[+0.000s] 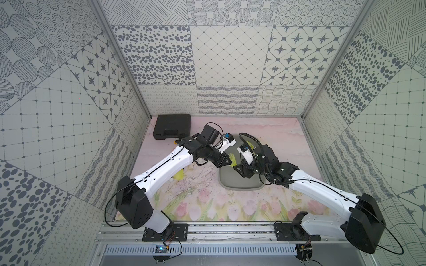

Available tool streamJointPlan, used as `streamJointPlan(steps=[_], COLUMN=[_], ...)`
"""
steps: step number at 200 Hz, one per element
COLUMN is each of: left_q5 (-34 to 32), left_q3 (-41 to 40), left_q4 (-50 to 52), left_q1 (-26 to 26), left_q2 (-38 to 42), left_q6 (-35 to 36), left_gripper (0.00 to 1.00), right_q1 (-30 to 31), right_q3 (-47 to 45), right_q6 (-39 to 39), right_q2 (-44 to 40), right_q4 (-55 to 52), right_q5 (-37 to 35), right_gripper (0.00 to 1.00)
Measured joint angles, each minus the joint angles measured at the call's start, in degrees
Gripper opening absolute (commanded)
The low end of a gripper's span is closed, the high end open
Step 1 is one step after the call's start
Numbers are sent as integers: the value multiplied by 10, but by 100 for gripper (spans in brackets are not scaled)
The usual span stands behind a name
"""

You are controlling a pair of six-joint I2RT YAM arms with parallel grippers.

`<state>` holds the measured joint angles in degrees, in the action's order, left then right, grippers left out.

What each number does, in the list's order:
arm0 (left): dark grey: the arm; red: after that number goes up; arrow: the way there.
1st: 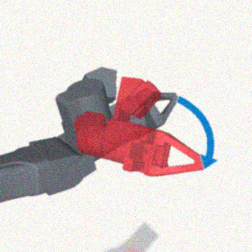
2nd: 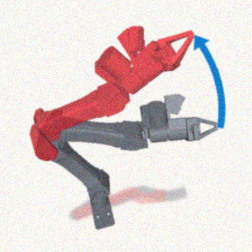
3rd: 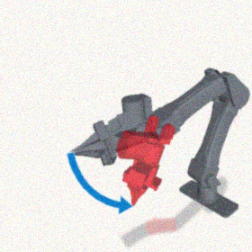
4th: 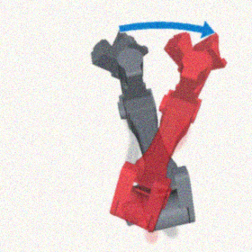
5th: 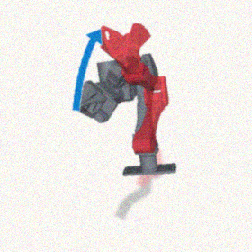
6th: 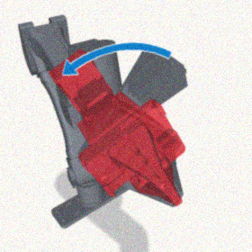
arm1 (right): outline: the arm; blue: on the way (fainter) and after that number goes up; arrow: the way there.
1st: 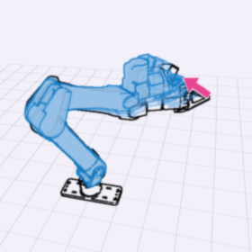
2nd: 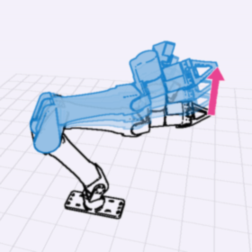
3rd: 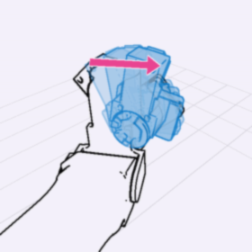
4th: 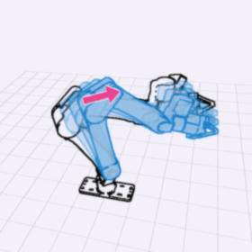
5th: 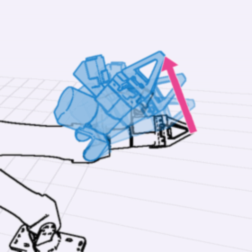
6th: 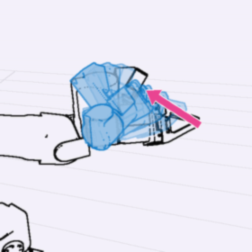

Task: Put the shuttlecocks into the storage box
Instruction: Place the shuttlecock in the storage box.

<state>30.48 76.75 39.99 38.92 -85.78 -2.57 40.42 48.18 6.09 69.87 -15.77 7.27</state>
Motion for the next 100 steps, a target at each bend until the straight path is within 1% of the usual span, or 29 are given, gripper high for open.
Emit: streamJointPlan(steps=[16, 30, 58, 100], left_q5=[0, -4, -19, -59], left_q3=[-30, -57, -109, -173], left_q4=[-41, -83, -170, -293], left_q1=[1, 7, 32, 61], left_q2=[7, 10, 10, -2], left_q6=[-48, -96, -195, -341], left_gripper=[0, 0, 0, 0], right_q1=[-18, -45, -97, -147], right_q3=[-13, -29, -58, -89], right_q6=[9, 21, 46, 86], right_q2=[-21, -39, -66, -77], right_q4=[2, 2, -6, -25], right_q5=[-23, -34, -53, -66], right_gripper=[67, 67, 67, 66])
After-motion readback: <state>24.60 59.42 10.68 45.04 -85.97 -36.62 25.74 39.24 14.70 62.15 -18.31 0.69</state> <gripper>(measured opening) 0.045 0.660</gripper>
